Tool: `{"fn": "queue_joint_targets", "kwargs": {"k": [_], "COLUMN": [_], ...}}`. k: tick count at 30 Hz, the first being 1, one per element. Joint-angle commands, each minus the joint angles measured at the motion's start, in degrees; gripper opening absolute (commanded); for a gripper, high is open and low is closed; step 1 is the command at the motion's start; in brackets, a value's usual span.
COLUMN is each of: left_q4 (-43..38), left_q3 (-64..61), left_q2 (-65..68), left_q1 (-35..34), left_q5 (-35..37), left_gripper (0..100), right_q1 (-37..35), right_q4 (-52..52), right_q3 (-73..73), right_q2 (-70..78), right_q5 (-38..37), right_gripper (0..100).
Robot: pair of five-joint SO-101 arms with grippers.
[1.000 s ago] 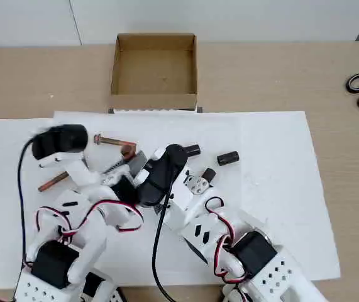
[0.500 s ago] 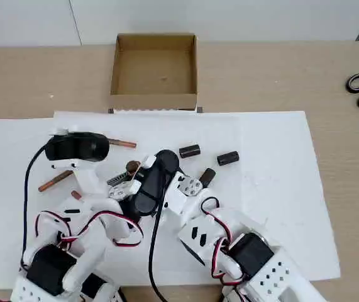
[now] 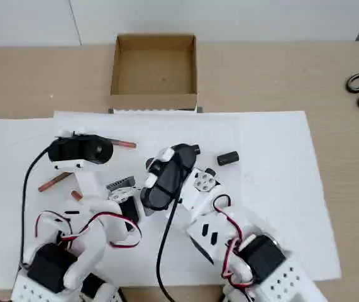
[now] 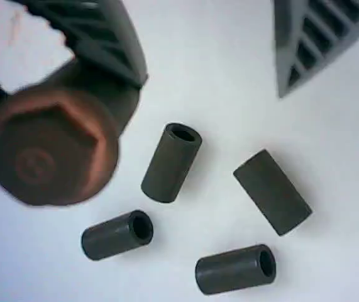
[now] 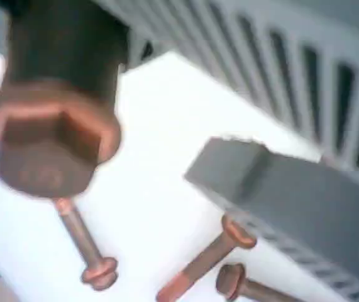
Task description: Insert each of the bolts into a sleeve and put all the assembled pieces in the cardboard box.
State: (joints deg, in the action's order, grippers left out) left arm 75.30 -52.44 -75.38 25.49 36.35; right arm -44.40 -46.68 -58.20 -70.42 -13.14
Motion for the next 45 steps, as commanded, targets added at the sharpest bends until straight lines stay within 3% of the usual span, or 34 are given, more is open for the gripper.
{"fn": "queue_joint_targets", "kwargs": {"k": [1, 10, 20, 27, 30, 36, 45], "left_q4": [1.1, 5.4, 2.6, 1.9, -2.3, -19.3, -27.3], "left_q3": [4.5, 12.2, 12.3, 4.1, -3.5, -19.5, -29.8], "left_q2": [0.4, 0.1, 0.1, 0.1, 0.1, 0.1, 0.1], "left_q1": [0.9, -1.8, -14.3, -19.9, -24.2, -32.2, -32.5], "left_q5": [-0.5, -2.5, -8.1, -9.2, -15.0, -21.6, -23.0], "left_gripper": [36, 32, 0, 0, 0, 0, 0], "right_q1": [-0.3, 0.9, 6.1, 8.8, 13.0, 18.8, 21.1], "right_q4": [-0.4, -1.0, -1.1, -0.5, 3.6, 13.6, 13.8], "right_q3": [1.3, 1.2, 1.1, 1.1, 1.5, 12.7, 41.5], "right_q2": [-0.4, -0.1, -0.1, 0.1, 2.7, 20.4, 51.7], "right_q5": [-0.4, -0.2, -0.1, 0.9, 3.5, 4.1, 3.7], "right_gripper": [0.2, 0.2, 0.2, 0.2, 0.2, 0.2, 0.2]}}
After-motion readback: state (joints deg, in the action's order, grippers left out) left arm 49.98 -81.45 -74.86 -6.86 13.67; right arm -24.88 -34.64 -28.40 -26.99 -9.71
